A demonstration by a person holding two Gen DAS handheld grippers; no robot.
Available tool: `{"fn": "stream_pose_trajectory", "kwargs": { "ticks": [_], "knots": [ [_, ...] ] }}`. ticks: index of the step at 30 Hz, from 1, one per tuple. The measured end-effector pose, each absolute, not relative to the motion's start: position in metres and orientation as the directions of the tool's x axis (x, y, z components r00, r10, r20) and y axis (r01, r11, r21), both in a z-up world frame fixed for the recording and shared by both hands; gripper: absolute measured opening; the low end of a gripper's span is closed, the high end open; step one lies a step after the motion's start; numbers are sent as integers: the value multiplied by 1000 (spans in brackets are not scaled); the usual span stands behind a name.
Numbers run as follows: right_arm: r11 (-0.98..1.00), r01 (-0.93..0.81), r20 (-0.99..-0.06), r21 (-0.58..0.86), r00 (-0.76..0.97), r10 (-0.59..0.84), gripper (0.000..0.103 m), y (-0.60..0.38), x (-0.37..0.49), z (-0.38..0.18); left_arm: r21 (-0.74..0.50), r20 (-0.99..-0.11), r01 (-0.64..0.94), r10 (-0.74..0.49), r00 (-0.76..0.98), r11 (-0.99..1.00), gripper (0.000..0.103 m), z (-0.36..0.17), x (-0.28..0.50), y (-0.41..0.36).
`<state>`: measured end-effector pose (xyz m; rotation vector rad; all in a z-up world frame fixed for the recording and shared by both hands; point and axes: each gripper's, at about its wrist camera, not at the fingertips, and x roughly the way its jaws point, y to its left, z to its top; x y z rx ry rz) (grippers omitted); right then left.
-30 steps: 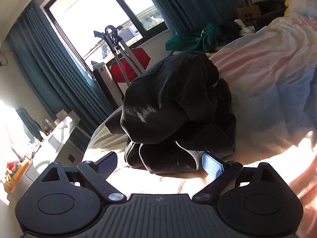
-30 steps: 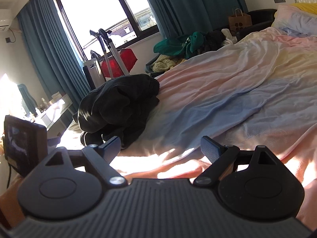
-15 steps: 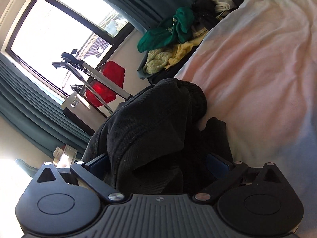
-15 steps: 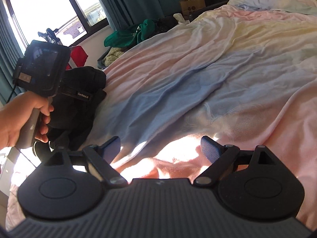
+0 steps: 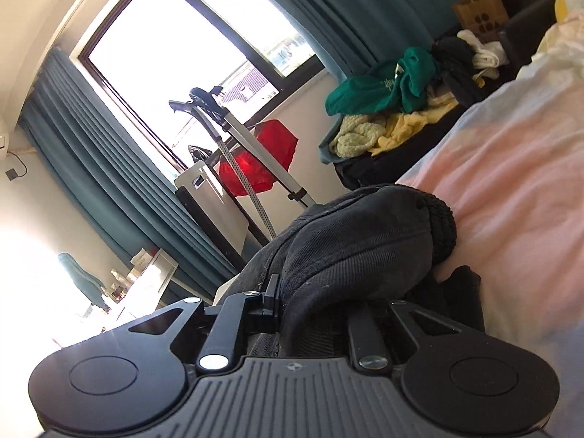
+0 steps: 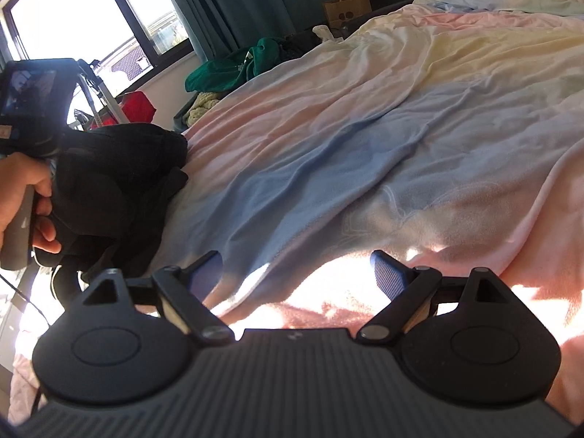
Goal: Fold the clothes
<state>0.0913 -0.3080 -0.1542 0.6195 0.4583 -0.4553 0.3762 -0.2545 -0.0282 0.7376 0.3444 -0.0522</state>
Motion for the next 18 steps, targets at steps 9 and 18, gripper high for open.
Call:
{"fn": "stream_pose_trajectory", "kwargs": {
  "ticks": [9, 18],
  "knots": [
    [826, 395, -441, 402, 874, -203, 89, -284, 90, -145, 584, -405, 336, -93, 909, 739, 15, 4, 212, -138],
    [856, 360, -439, 371, 880, -180, 89, -264, 73, -124, 425, -480, 344, -114, 870, 837, 16, -74, 106, -23]
  ]
}}
